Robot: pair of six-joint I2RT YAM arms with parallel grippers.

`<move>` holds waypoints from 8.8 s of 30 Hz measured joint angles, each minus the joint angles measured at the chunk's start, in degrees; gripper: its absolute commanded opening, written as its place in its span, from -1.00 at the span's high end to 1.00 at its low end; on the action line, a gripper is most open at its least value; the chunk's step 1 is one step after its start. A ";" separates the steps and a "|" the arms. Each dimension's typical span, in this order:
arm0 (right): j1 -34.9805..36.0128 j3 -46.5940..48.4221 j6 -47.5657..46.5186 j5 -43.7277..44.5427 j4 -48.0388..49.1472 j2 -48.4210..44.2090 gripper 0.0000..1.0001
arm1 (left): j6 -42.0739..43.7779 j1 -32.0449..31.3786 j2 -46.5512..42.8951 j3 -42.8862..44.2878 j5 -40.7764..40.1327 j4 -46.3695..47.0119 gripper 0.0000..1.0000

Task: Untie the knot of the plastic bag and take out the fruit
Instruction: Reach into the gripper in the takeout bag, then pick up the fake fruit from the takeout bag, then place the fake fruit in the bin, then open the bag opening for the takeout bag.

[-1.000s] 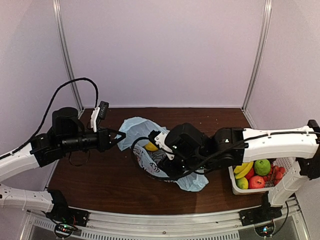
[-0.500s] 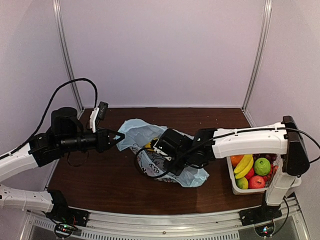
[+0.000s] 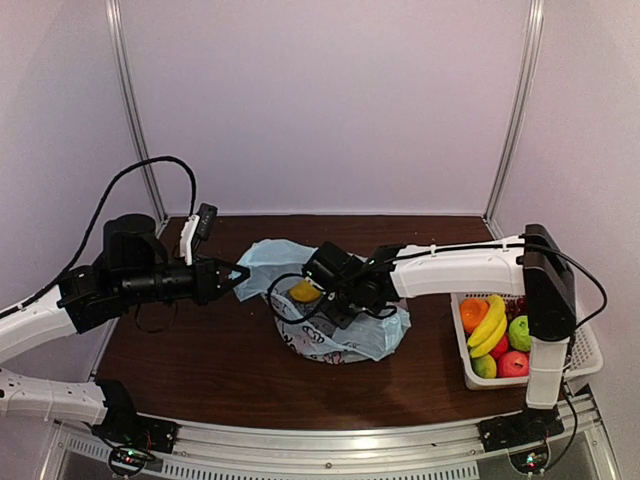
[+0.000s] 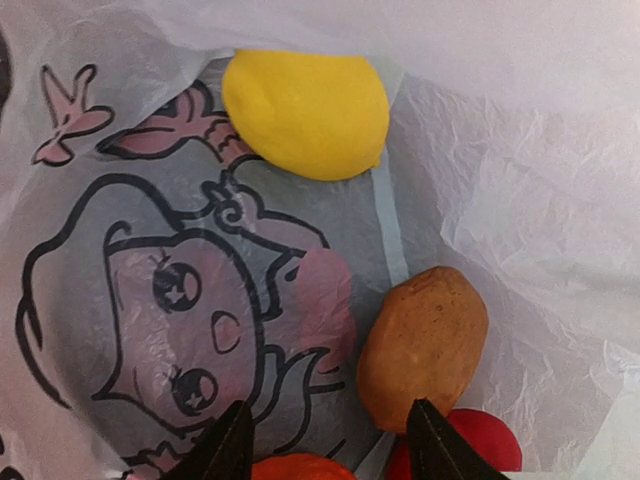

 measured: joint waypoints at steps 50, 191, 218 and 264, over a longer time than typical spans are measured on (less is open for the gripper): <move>-14.10 4.76 -3.37 -6.19 13.05 11.52 0.20 | 0.00 0.00 -1.14 0.66 -0.68 -2.21 1.00; -32.33 -32.79 26.45 -26.88 6.29 -64.46 -0.50 | -4.07 1.99 3.74 1.18 -0.74 3.45 1.00; 4.57 -13.14 23.78 -3.76 18.32 -25.35 -0.05 | -6.54 2.58 3.96 1.16 -3.26 2.56 1.00; 4.33 -18.38 21.42 -6.43 21.22 -14.27 -0.18 | -4.28 2.62 -3.48 -3.76 5.31 1.77 1.00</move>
